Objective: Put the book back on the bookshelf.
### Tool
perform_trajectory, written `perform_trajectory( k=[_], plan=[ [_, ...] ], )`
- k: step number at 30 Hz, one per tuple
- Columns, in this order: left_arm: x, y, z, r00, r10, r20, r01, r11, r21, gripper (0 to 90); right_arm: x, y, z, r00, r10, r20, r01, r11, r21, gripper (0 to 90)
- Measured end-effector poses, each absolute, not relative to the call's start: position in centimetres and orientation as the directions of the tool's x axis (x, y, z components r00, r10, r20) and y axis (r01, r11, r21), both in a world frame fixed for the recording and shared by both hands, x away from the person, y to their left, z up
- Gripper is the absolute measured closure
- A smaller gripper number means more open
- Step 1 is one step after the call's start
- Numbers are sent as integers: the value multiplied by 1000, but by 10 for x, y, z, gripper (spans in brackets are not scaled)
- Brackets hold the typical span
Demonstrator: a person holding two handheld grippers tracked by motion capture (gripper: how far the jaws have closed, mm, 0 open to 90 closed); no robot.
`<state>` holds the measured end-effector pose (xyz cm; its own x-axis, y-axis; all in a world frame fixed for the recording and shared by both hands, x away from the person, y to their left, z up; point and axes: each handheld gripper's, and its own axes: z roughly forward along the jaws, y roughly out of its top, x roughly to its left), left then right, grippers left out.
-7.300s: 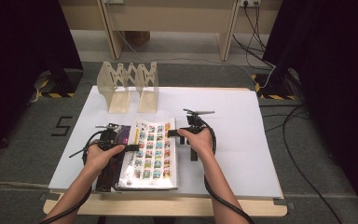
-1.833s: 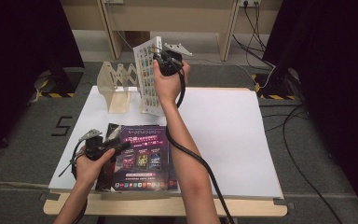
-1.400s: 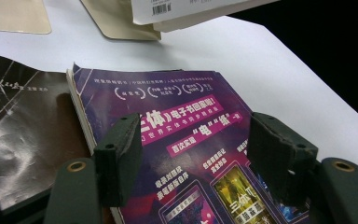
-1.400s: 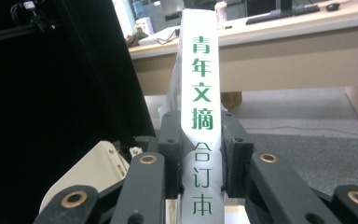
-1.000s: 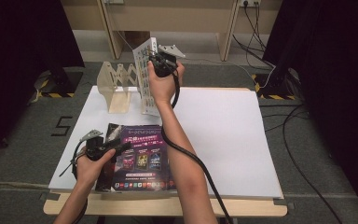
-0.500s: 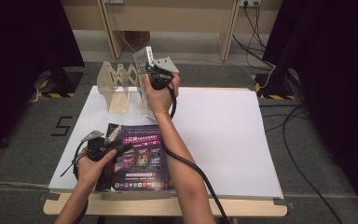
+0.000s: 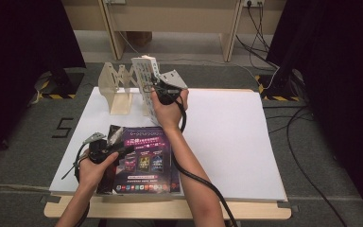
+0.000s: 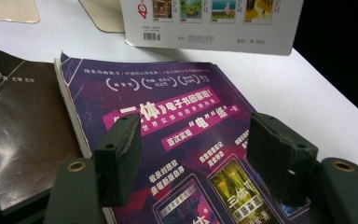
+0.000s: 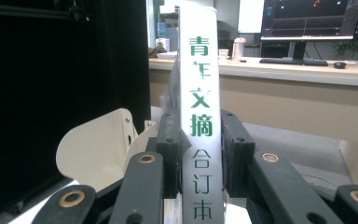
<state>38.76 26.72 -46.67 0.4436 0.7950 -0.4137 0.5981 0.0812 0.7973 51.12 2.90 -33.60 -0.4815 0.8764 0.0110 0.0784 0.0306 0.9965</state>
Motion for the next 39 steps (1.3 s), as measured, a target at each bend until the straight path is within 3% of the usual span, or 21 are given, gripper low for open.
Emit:
perform_trajectory(
  k=[16,39],
  plan=[
    [388,269,-468,442,793,-420,602,85,794,349,485,-2,-339,-480,877,6,109,52,993,727],
    [389,269,-467,445,787,-427,604,89,792,348,491,-17,-322,-482,876,-2,135,76,988,696]
  ],
)
